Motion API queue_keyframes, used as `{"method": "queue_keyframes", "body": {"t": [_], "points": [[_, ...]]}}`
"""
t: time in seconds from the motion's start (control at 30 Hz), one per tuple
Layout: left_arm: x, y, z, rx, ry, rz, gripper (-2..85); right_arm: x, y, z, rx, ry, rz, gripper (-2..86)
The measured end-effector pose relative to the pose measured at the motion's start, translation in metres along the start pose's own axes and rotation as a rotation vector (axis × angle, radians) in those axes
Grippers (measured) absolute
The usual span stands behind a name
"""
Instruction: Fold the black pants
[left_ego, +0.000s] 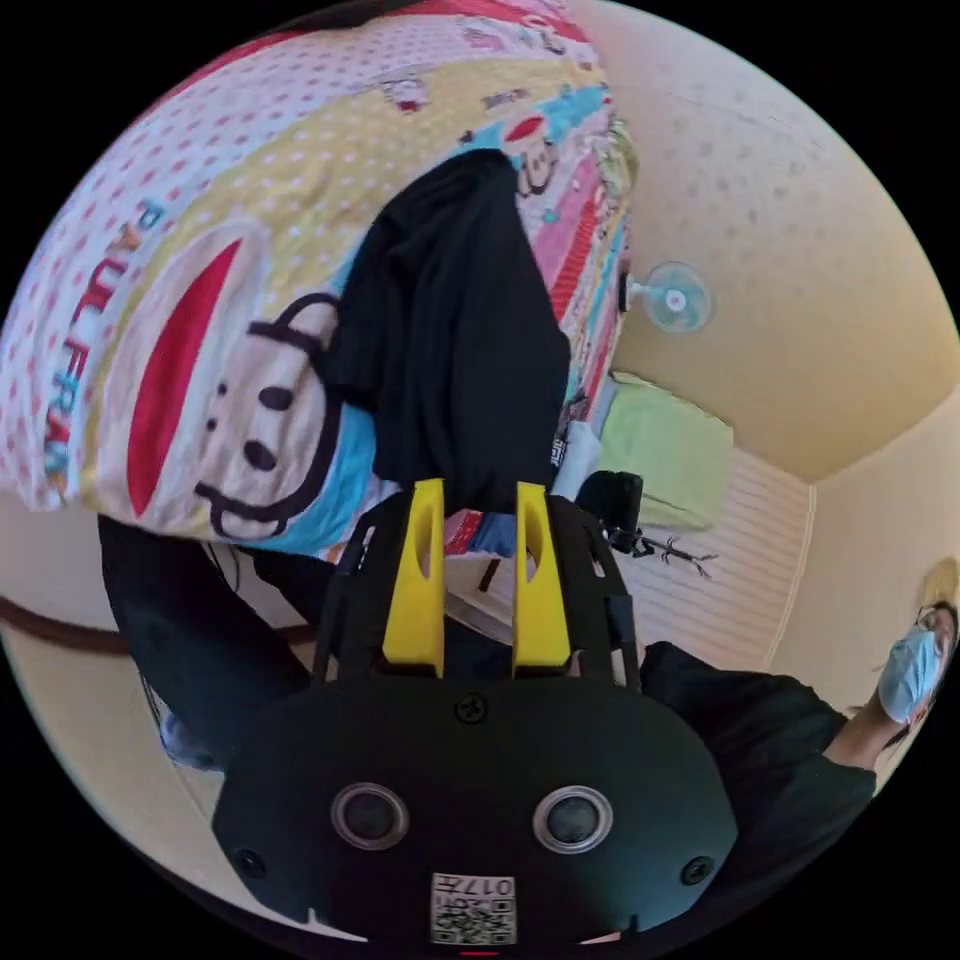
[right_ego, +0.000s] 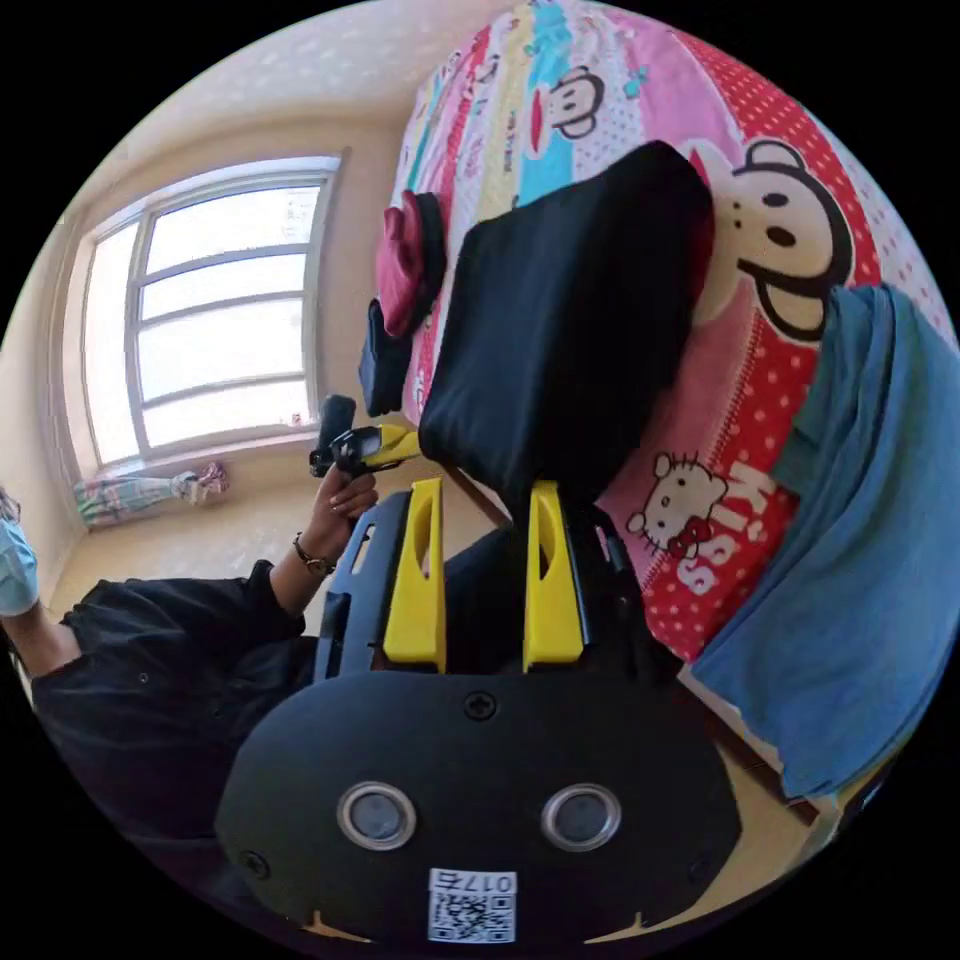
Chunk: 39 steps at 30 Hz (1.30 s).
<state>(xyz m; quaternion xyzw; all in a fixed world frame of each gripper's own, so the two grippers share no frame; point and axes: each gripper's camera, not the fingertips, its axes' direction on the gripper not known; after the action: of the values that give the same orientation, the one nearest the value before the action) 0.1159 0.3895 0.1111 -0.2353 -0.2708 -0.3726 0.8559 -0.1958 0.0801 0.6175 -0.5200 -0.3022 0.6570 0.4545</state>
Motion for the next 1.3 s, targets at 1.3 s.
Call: {"method": "queue_keyframes", "body": {"t": [1.3], "points": [[0.113,-0.066,-0.028,-0.231,-0.393,0.298,11.6,-0.011,0.006,-0.130,0.089,-0.317,-0.121,7.7]]}}
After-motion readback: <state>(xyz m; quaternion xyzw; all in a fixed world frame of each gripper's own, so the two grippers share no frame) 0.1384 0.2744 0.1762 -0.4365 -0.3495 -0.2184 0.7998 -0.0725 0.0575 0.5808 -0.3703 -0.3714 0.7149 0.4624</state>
